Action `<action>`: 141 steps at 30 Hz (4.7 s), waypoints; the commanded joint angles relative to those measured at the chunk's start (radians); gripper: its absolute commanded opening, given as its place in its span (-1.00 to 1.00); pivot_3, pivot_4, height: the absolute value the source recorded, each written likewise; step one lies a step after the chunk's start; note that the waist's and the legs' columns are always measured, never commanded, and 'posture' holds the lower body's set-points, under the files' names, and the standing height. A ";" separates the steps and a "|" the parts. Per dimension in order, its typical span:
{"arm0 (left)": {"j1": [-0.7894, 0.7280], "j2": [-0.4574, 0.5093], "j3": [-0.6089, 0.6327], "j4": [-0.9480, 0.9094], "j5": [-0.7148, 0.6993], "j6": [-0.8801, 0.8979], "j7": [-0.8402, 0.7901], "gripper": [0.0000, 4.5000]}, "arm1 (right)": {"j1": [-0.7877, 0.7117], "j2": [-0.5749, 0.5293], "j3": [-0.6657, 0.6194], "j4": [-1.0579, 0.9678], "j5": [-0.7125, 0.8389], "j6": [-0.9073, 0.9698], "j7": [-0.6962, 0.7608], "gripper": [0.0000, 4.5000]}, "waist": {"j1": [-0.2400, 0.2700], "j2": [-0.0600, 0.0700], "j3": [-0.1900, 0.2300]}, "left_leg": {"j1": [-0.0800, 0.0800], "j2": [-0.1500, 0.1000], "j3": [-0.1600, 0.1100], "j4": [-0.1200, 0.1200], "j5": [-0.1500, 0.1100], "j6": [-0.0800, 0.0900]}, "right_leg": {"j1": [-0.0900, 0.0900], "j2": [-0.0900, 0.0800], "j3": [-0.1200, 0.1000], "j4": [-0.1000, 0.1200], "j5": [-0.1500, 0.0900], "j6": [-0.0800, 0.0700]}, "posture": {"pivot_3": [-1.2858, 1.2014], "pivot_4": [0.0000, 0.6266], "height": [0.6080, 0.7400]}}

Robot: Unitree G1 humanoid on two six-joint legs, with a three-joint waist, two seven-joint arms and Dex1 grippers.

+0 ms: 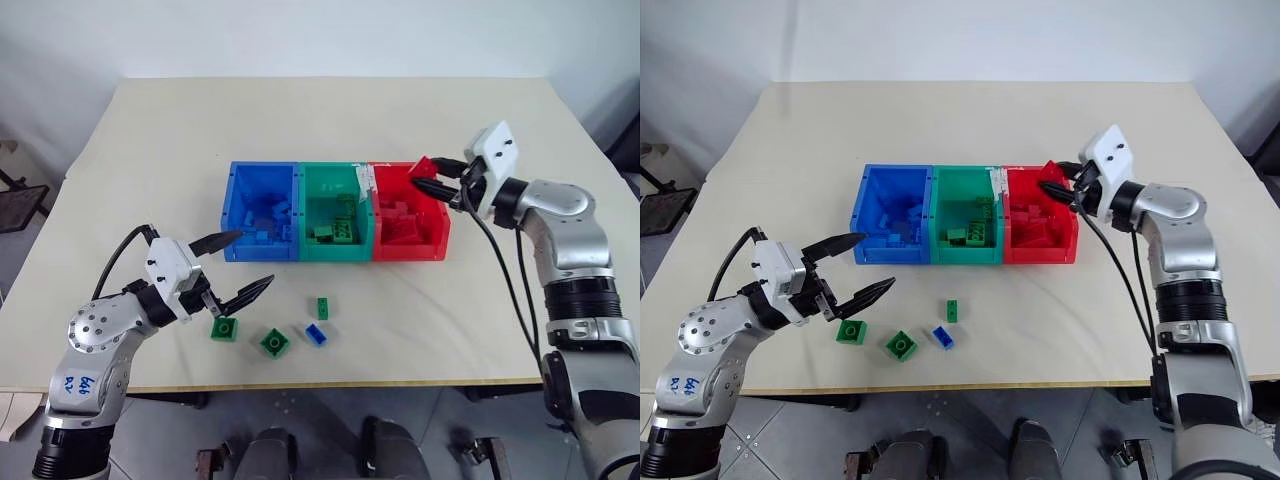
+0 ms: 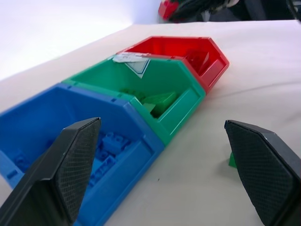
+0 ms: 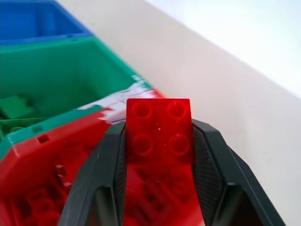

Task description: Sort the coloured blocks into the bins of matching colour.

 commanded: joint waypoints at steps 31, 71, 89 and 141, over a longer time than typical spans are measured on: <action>0.078 0.198 0.102 0.165 -0.010 -0.121 -0.268 1.00 | 0.600 -0.230 -0.121 -0.492 0.263 -0.109 0.436 0.98 | 0.007 0.001 0.000 | 0.001 0.001 0.001 0.000 0.000 0.000 | 0.001 0.000 0.000 -0.001 0.000 0.000 | 0.03 -0.52 1.00; 0.203 0.182 0.086 -0.042 -0.057 0.003 -0.265 1.00 | 0.278 0.172 0.437 -0.447 -0.104 0.155 0.156 0.57 | 0.001 0.000 0.000 | 0.001 0.001 -0.001 0.000 0.000 -0.001 | 0.000 0.000 -0.001 0.001 0.000 -0.001 | 0.03 -0.52 1.00; 0.154 0.144 0.098 -0.017 -0.089 0.011 -0.230 1.00 | 0.262 0.205 0.317 -0.474 0.033 0.137 0.208 -0.33 | 0.000 0.001 0.000 | 0.001 0.001 -0.001 0.000 -0.001 -0.001 | 0.000 0.000 -0.001 0.001 0.000 -0.001 | 0.03 -0.52 1.00; -0.125 0.261 -0.201 -0.093 0.008 0.176 -0.319 1.00 | 0.771 -0.223 -0.181 -0.730 0.355 -0.003 0.381 0.98 | 0.031 0.001 0.001 | 0.001 0.001 0.002 0.003 -0.003 0.001 | 0.001 0.000 -0.002 0.001 0.000 -0.001 | 0.03 -0.52 1.00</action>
